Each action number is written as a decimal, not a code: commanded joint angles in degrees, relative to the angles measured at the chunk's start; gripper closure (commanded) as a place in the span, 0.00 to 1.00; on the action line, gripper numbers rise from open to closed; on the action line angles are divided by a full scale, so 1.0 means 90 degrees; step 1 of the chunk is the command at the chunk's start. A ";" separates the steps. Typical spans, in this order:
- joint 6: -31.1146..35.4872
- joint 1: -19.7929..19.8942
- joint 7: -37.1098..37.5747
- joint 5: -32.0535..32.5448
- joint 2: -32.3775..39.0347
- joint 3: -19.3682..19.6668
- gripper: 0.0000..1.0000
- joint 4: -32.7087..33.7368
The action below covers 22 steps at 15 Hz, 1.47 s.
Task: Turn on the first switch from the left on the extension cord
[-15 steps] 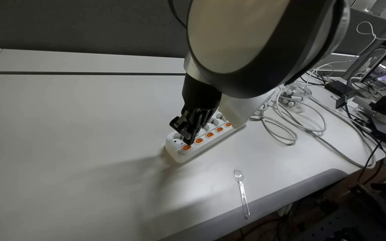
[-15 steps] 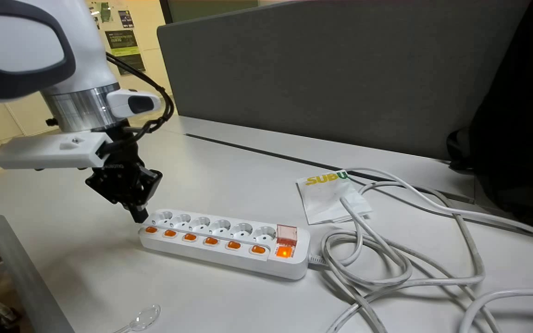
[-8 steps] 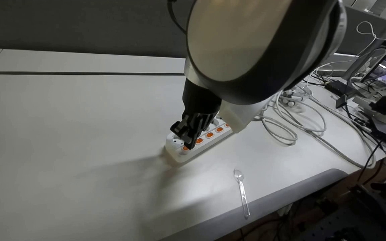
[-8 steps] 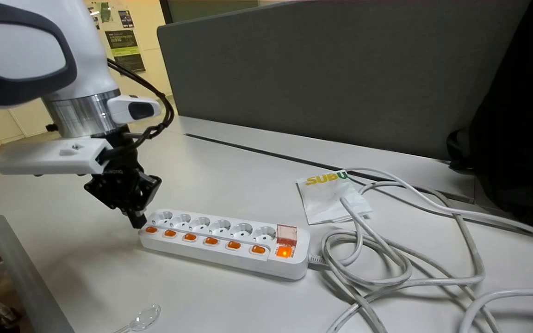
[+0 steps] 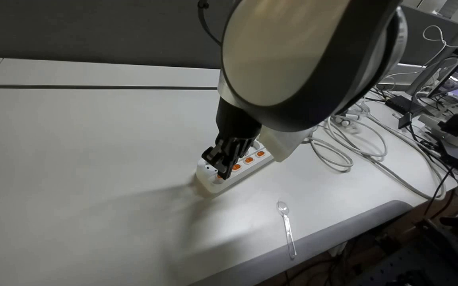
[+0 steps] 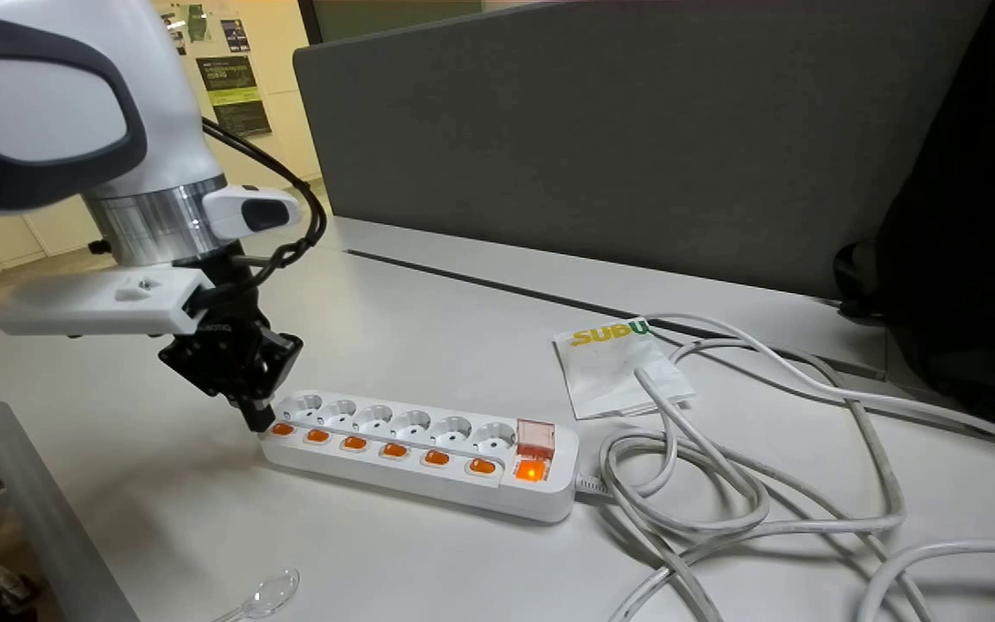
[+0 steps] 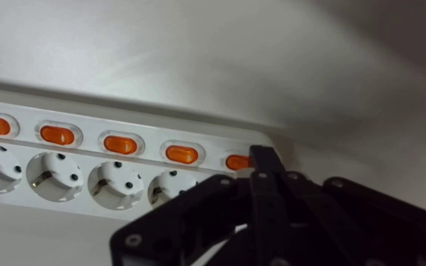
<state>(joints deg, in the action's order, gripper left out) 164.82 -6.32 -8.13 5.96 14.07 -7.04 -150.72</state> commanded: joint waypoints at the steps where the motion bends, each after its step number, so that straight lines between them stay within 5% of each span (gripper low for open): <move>1: 0.0101 -0.0028 0.0057 0.0122 0.0104 0.0059 1.00 0.0062; 22: -0.0125 -0.0104 0.0148 0.0259 0.0479 0.0180 1.00 0.0434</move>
<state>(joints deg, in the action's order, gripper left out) 165.22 -6.33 -8.28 6.84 16.47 -6.83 -149.02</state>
